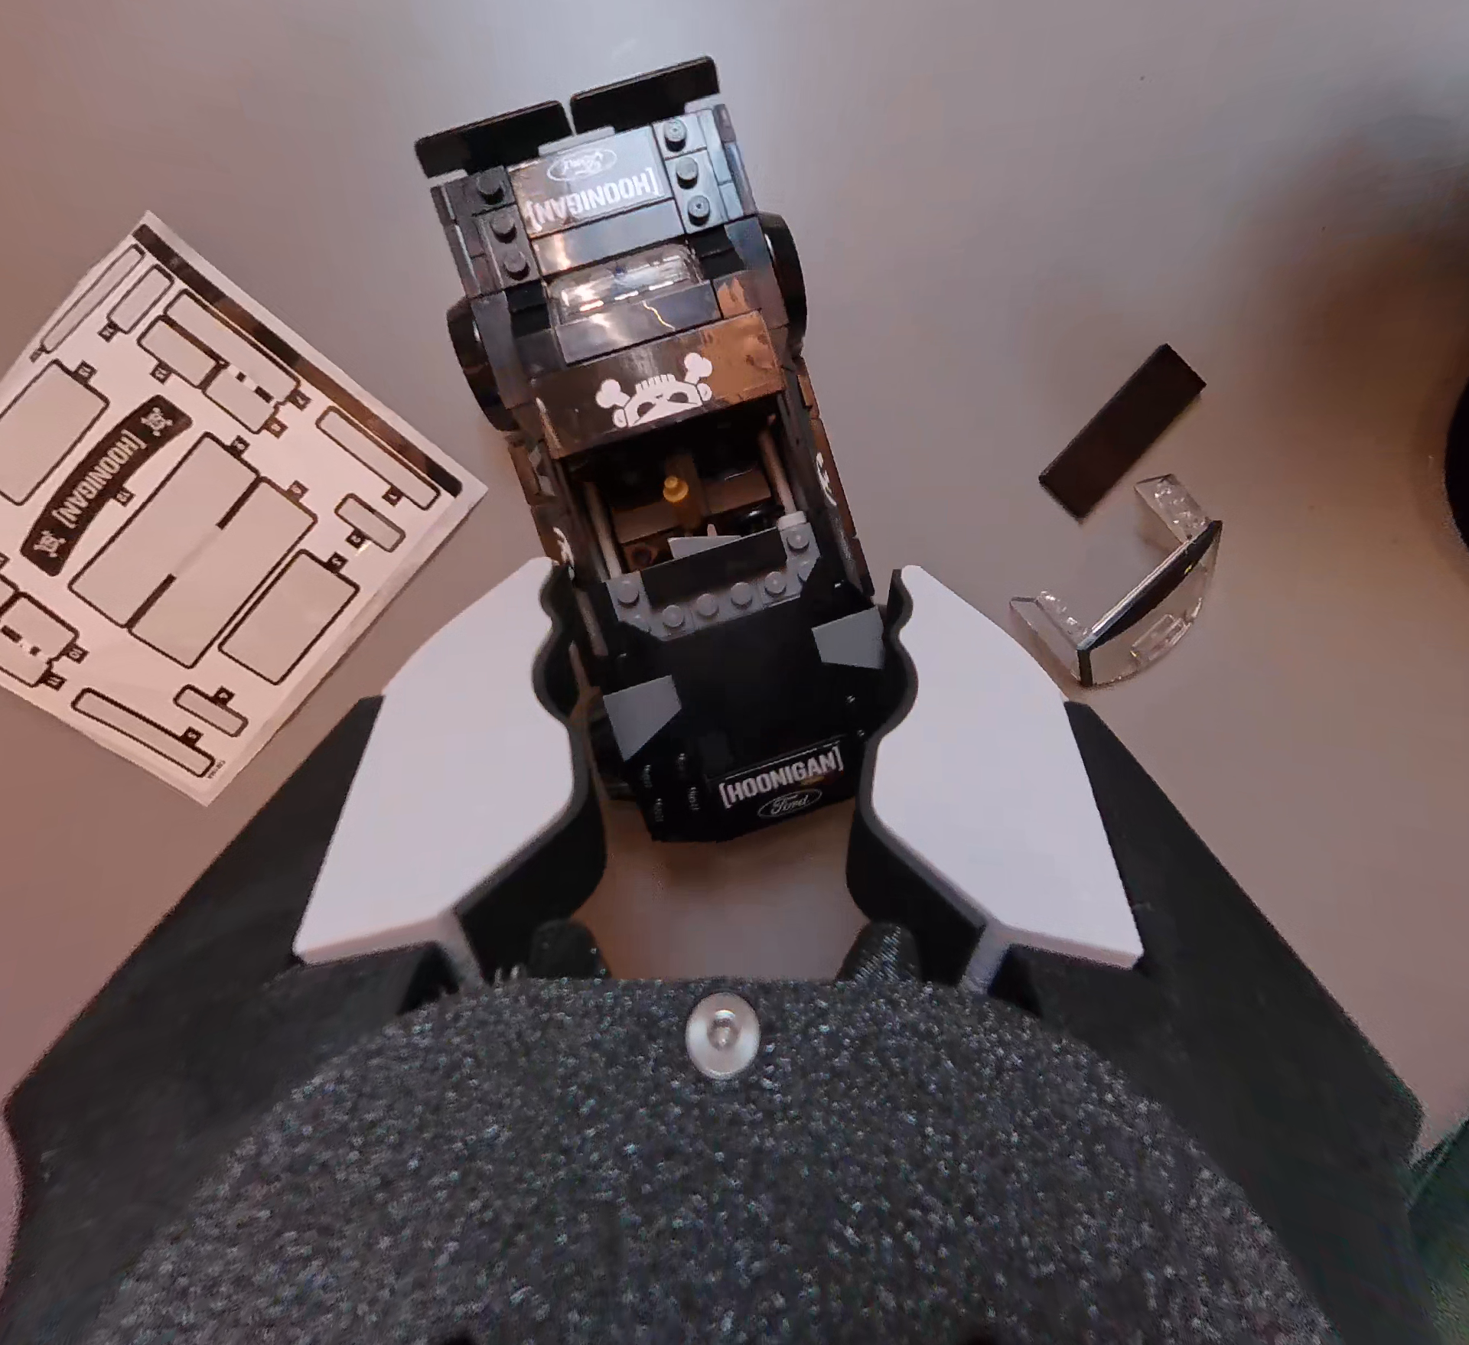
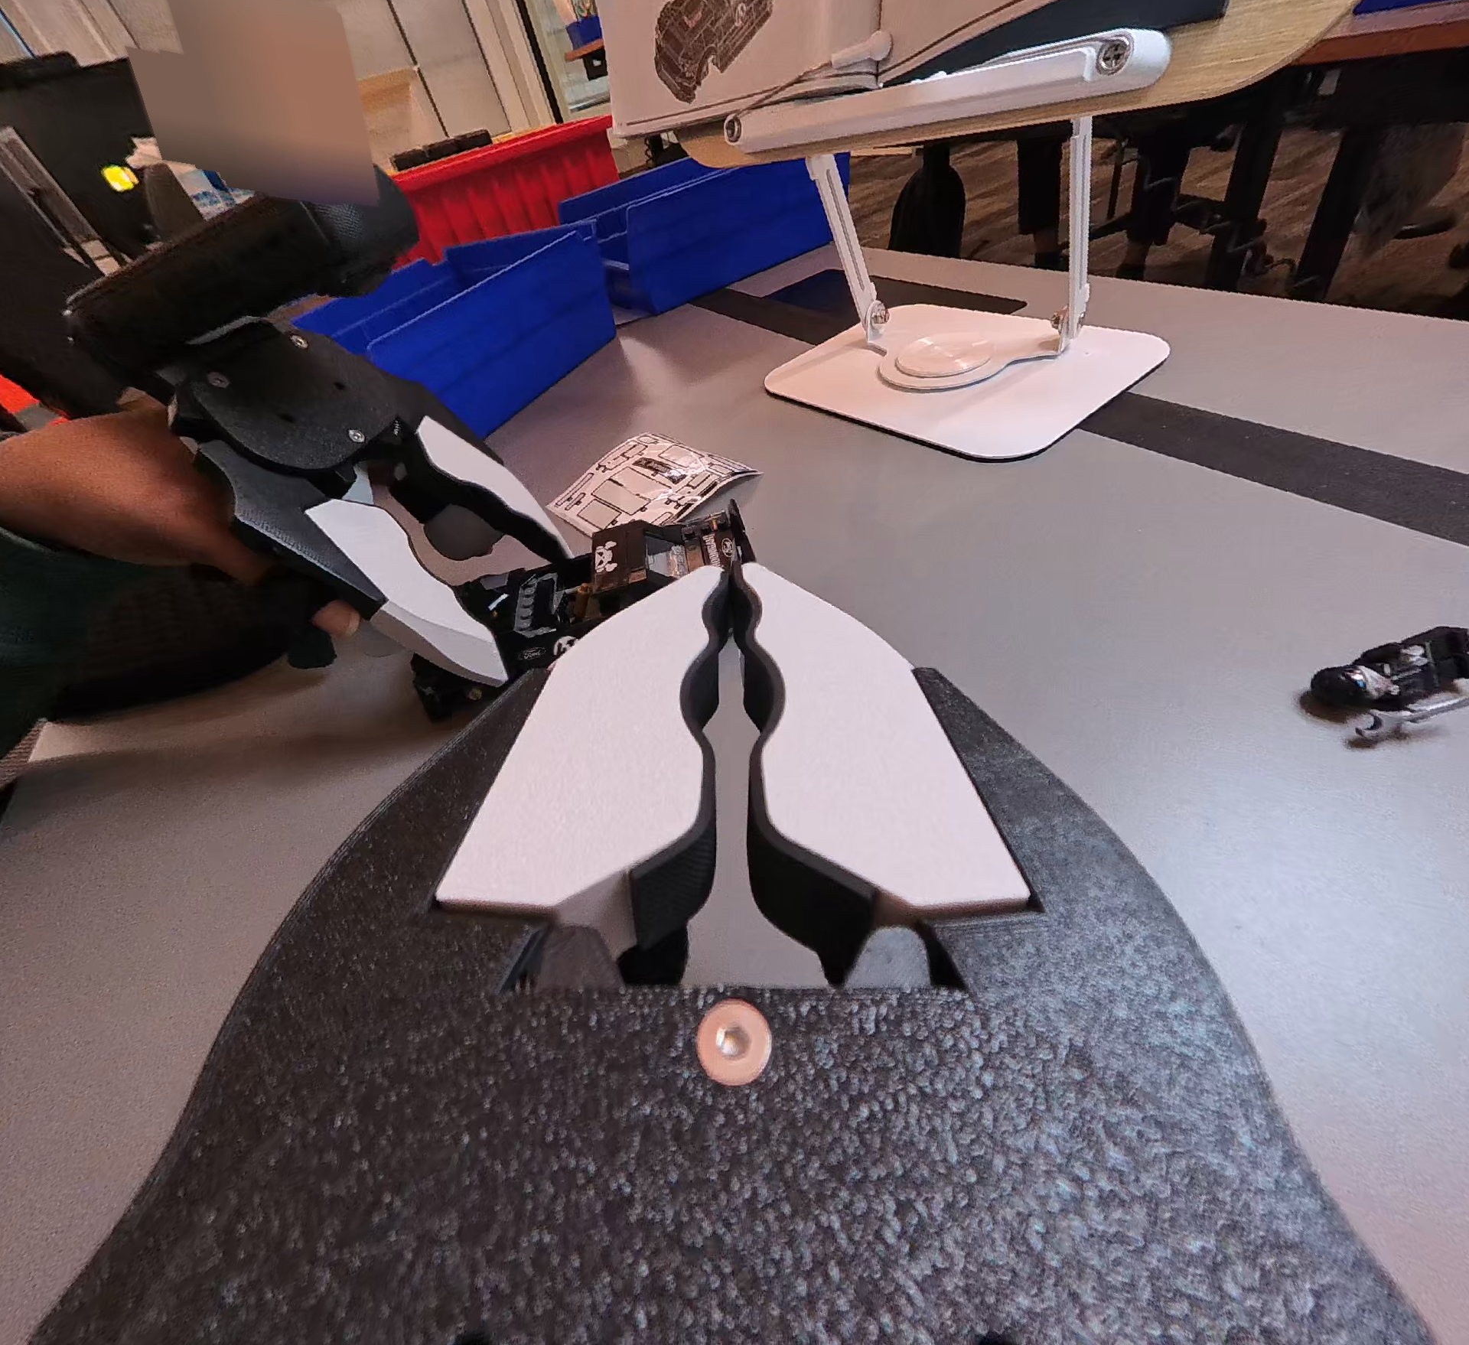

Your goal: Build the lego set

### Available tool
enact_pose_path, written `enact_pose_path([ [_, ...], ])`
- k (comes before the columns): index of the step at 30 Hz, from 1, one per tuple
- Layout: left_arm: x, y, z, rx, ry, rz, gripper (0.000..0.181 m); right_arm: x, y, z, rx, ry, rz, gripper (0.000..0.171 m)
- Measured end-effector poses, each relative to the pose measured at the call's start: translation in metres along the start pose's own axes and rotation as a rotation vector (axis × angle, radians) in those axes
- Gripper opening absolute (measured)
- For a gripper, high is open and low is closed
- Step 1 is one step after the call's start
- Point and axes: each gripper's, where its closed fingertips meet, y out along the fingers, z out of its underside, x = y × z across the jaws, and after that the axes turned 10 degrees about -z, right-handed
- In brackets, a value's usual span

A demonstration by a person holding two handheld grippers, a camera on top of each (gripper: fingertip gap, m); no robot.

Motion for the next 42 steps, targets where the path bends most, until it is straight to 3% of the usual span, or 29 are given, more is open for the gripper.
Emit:
enact_pose_path([
  [6, -0.005, -0.005, 0.001, -0.024, 0.010, 0.023, 0.076, 0.002, 0.001, 0.001, 0.002, -0.008, -0.004, 0.000],
  [11, -0.009, -0.040, -0.024, -0.237, 0.011, 0.141, 0.070, 0.012, 0.002, -0.004, -0.022, -0.031, -0.046, 0.000],
  [15, -0.026, -0.076, -0.039, -0.425, 0.094, 0.354, 0.045, 0.030, 0.004, -0.014, -0.054, -0.110, -0.090, 0.000],
  [20, -0.043, -0.094, -0.040, -0.524, 0.085, 0.646, 0.029, 0.058, 0.015, -0.015, 0.022, -0.460, -0.015, 0.000],
  [25, -0.009, -0.105, -0.054, -0.769, -0.019, 0.765, 0.004, 0.064, 0.027, -0.009, 0.076, -0.559, 0.047, 0.000],
  [29, 0.027, -0.110, -0.057, -0.940, -0.073, 0.727, 0.000, 0.063, 0.029, -0.013, 0.058, -0.560, 0.096, 0.000],
  [34, 0.051, -0.091, -0.050, -0.935, -0.055, 0.470, 0.000, 0.063, 0.036, -0.017, 0.044, -0.571, 0.167, 0.000],
  [39, 0.046, -0.096, -0.049, -0.965, -0.095, 0.497, 0.000, 0.062, 0.046, -0.010, 0.079, -0.641, 0.227, 0.000],
  [42, 0.037, -0.097, -0.049, -0.919, -0.151, 0.593, 0.000, 0.062, 0.051, -0.003, 0.123, -0.707, 0.253, 0.000],
])
